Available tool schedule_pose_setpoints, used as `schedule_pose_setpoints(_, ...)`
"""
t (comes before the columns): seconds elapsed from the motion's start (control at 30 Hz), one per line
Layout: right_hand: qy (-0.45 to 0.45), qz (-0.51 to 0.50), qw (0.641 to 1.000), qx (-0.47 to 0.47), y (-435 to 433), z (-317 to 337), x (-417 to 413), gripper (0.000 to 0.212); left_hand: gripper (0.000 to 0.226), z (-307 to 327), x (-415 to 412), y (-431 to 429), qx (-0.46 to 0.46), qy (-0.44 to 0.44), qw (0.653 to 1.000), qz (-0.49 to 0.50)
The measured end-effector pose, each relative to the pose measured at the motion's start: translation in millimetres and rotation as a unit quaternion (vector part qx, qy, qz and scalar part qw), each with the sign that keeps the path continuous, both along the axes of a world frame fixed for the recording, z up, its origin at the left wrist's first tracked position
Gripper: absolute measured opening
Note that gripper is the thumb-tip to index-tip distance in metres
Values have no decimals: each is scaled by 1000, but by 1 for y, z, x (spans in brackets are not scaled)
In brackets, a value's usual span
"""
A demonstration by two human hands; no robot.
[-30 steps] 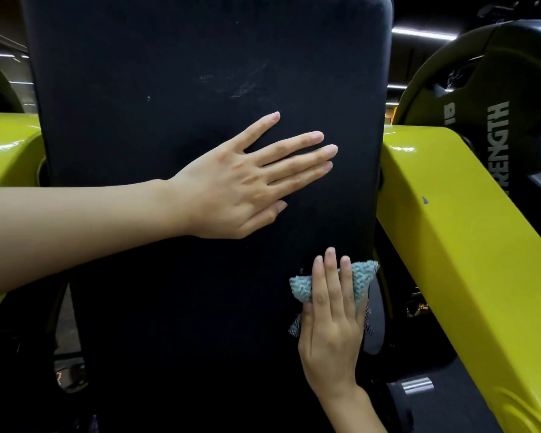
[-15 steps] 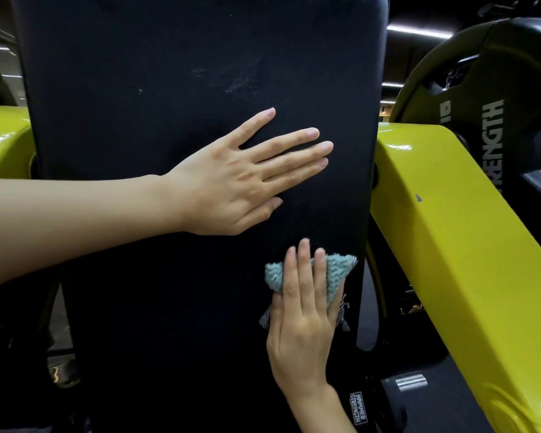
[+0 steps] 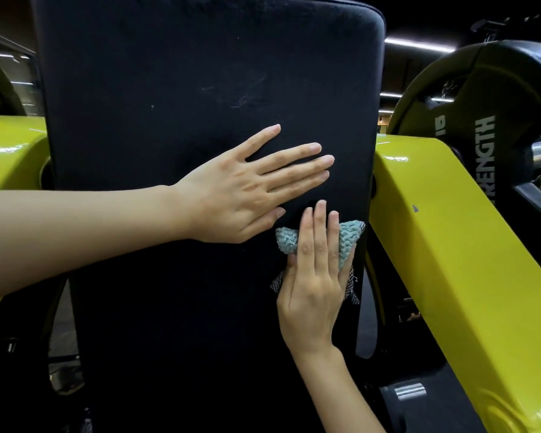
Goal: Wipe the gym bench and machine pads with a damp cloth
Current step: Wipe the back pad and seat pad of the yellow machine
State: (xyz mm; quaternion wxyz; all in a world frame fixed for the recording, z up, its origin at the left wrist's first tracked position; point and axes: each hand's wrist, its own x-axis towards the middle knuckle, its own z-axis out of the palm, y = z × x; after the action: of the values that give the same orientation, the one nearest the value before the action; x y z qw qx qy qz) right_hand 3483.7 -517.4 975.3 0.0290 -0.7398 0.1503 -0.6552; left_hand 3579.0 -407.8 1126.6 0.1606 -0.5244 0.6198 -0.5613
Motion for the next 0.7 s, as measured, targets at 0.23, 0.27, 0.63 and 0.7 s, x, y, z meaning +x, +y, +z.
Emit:
schedule_pose_setpoints(0.23, 9, 17, 999, 39, 35, -37, 8, 49, 61, 2, 1, 1, 14, 10, 1000, -17)
schedule_pose_setpoints(0.27, 15, 24, 998, 49, 46, -45, 11, 49, 61, 3, 1, 2, 20, 13, 999, -22)
schedule_pose_setpoints(0.63, 73, 39, 994, -64, 45, -60, 11, 66, 59, -12, 24, 49, 69, 9, 997, -34)
schedule_pose_setpoints(0.7, 55, 37, 996, -56, 25, -52, 2, 60, 59, -14, 25, 54, 70, 14, 997, -32)
